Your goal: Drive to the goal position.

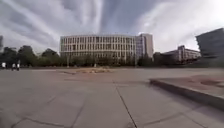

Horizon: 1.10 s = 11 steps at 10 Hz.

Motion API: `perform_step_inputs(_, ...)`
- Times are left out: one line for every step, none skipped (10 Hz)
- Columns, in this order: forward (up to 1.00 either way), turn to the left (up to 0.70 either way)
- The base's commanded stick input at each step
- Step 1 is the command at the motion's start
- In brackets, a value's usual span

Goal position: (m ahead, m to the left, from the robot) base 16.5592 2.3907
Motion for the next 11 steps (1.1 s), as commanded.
perform_step_inputs(0.85, 0.0)
perform_step_inputs(0.85, 0.0)
perform_step_inputs(0.85, 0.0)
perform_step_inputs(0.85, 0.0)
perform_step_inputs(0.85, 0.0)
perform_step_inputs(0.85, 0.0)
perform_step_inputs(0.85, -0.25)
perform_step_inputs(0.85, -0.34)
perform_step_inputs(0.85, -0.13)
perform_step_inputs(0.85, 0.0)
perform_step_inputs(0.85, 0.0)
